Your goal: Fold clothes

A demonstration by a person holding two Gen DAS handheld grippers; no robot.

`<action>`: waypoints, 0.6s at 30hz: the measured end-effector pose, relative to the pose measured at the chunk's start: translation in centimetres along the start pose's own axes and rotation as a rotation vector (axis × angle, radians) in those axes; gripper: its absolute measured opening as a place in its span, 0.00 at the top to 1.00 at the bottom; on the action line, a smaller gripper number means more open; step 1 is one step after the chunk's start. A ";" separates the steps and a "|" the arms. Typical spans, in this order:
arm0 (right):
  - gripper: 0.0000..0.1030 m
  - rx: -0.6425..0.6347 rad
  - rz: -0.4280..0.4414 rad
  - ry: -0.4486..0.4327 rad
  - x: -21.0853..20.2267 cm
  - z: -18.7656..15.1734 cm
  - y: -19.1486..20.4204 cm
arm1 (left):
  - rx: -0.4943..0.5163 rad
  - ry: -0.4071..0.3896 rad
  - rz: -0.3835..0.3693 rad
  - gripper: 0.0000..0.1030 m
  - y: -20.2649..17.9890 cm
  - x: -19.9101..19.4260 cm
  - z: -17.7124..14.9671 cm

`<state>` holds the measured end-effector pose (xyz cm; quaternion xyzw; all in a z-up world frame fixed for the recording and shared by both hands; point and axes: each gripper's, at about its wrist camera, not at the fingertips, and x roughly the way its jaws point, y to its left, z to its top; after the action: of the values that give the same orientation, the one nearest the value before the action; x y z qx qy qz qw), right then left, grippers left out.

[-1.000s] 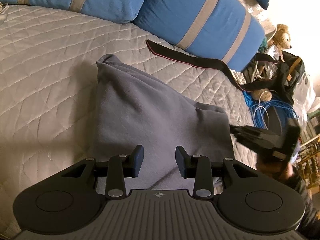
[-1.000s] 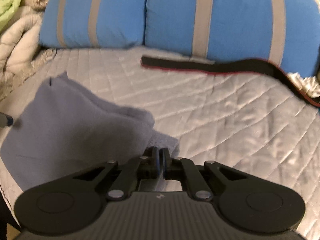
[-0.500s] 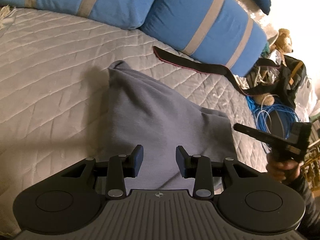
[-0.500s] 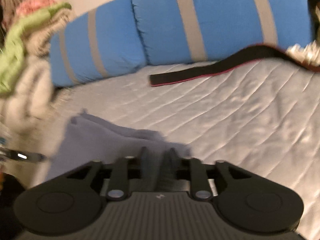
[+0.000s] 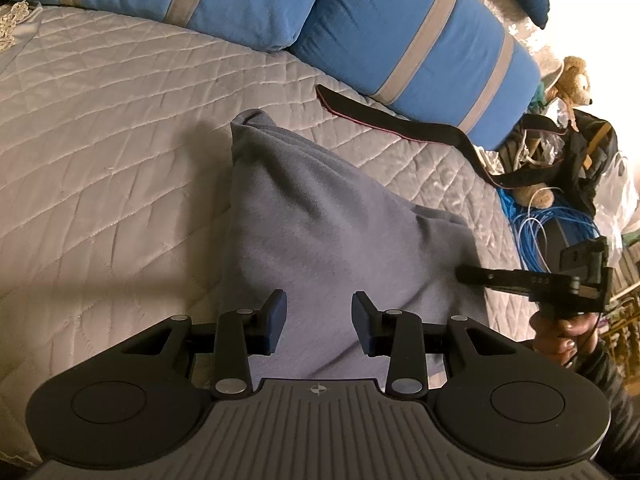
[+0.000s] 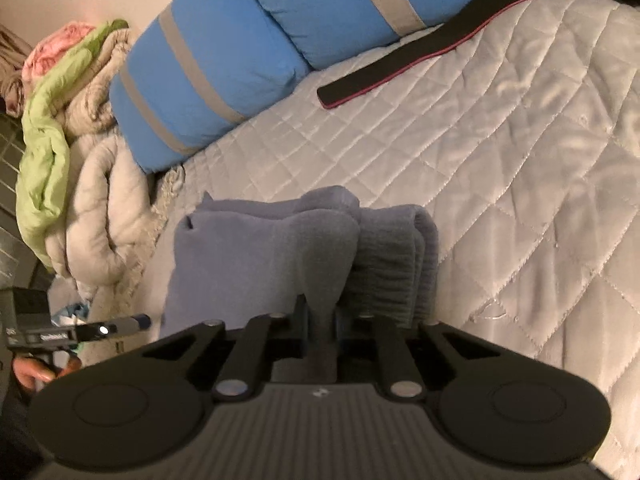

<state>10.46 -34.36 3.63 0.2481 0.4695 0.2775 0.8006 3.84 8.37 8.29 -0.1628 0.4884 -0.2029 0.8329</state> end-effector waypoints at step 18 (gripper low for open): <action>0.37 -0.109 -0.125 -0.173 -2.1 0.6 1.1 | 0.071 -0.038 0.007 0.67 -1.0 0.6 0.6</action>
<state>9.88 -35.09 5.87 0.1972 0.3975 0.2298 0.8662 4.45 7.22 8.55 -0.1353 0.4656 -0.2139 0.8481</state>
